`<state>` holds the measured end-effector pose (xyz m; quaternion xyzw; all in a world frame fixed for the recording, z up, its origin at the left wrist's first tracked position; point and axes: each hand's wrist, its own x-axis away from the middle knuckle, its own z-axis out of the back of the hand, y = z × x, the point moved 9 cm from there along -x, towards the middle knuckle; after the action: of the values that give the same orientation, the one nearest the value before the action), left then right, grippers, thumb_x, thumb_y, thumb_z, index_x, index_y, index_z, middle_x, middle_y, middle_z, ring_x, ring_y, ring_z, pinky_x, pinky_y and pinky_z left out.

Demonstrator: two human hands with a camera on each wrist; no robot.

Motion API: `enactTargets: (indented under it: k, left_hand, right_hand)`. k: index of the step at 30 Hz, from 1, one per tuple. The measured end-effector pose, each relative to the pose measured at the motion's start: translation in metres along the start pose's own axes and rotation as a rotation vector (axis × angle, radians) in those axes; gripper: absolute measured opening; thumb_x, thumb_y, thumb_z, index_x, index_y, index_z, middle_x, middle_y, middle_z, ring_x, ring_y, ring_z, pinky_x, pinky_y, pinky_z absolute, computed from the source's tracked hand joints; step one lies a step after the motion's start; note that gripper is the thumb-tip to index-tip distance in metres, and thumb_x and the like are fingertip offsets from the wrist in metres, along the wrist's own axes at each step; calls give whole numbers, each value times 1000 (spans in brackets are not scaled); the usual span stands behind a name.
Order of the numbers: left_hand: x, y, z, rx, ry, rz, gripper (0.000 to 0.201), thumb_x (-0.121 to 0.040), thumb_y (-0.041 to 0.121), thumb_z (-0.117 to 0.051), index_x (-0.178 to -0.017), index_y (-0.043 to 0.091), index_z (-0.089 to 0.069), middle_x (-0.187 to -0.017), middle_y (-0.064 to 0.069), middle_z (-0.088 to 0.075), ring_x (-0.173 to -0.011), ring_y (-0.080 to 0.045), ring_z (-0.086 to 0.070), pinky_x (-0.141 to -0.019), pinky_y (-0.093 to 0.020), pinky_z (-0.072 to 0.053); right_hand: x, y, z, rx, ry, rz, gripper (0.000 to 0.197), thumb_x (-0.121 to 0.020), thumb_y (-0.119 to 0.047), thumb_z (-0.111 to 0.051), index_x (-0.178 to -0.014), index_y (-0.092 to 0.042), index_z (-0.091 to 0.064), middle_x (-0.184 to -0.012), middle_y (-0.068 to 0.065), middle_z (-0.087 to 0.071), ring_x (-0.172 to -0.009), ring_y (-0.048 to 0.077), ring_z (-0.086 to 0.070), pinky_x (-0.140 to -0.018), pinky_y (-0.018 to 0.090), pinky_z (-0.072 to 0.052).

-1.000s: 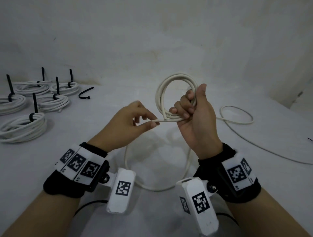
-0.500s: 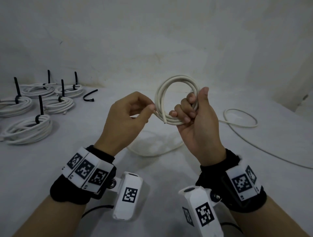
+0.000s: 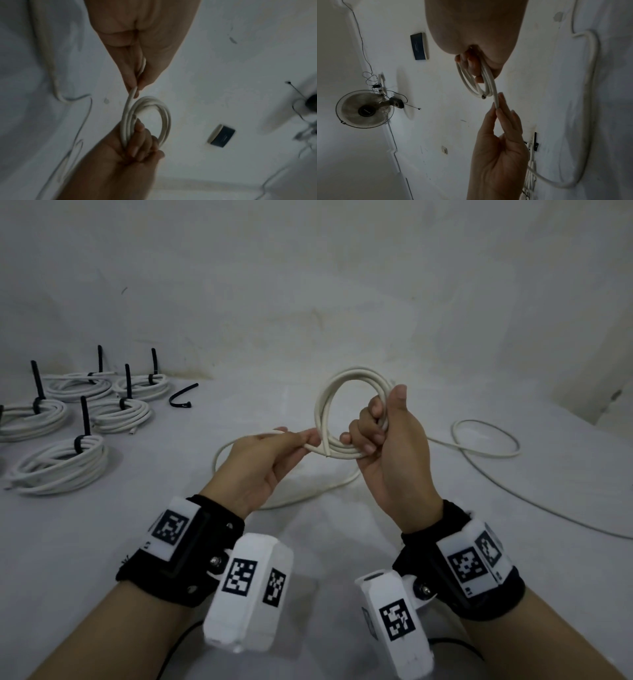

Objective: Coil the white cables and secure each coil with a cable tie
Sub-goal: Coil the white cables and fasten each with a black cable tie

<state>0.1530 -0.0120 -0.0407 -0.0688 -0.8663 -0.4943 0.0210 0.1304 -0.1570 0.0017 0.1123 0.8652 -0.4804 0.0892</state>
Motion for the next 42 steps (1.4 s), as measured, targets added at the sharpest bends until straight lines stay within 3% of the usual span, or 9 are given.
enactTargets:
  k: [3,5,8,14,17,22,27,29,42]
  left_hand:
    - [0,4,3,-58,46,-3,6,-99,7,-44,-102,2,-44,-67,-11,-72,-58,-14,-70,-48,-16,-52]
    - [-2,11,14,-81,102,-22,20,-103,20,-38,-95,3,-45,-60,-8,-66,-51,-14,-68,-43,-16,-50]
    - [-6,17,27,-59,71,38,33,-104,29,-33,-80,10,-43,-53,-2,-53,-44,-12,-61,-43,-18,-49]
    - [3,15,9,-344,-163,124,16,-103,29,-31,-94,17,-35,-50,1,-41,-41,-12,-37,-46,-20,-38]
    - [2,13,12,-502,-127,119,13,-102,28,-38,-107,19,-30,-56,0,-43,-41,-10,-30,-43,-21,-34]
    - [-6,34,26,-769,-15,-118,31,-97,18,-50,-126,6,-48,-70,-5,-50,-43,-6,-41,-50,-18,-41]
    - [2,56,11,-882,-37,-426,26,-97,11,-48,-118,25,-55,-74,-3,-58,-67,-9,-57,-73,-29,-53]
    - [7,65,7,-772,-30,-510,35,-97,5,-48,-126,24,-52,-77,-2,-64,-63,-7,-59,-67,-26,-56]
    - [11,70,3,-704,-56,-602,23,-96,8,-51,-115,15,-62,-97,0,-73,-79,-12,-70,-68,-24,-57]
  right_hand:
    - [-1,1,2,19,12,-6,44,-102,-41,-25,-71,-14,-40,-47,-8,-28,-41,8,-27,-62,27,-44]
    - [0,3,1,32,3,-14,43,-102,-41,-25,-71,-14,-39,-47,-8,-27,-40,8,-27,-61,27,-43]
    - [2,3,-3,31,-18,-23,43,-102,-41,-25,-71,-14,-39,-46,-8,-27,-40,8,-26,-56,25,-43]
    - [4,21,-7,103,-74,-141,43,-103,-38,-30,-71,-12,-42,-46,-6,-26,-39,8,-24,-51,24,-40]
    - [5,28,-7,158,-101,-182,43,-102,-40,-30,-71,-12,-41,-46,-7,-25,-39,9,-24,-50,23,-41]
    - [5,30,-5,121,-101,-201,43,-102,-40,-30,-71,-12,-42,-46,-7,-25,-38,8,-24,-49,22,-42]
    - [8,40,-10,98,-134,-261,43,-102,-40,-30,-71,-12,-42,-46,-6,-24,-39,8,-23,-49,22,-42]
    - [11,47,-13,98,-160,-307,43,-103,-39,-30,-70,-13,-41,-47,-6,-23,-39,8,-23,-48,23,-40]
    - [10,43,-15,-10,-159,-302,44,-102,-40,-29,-69,-13,-40,-45,-7,-24,-38,7,-22,-46,20,-37]
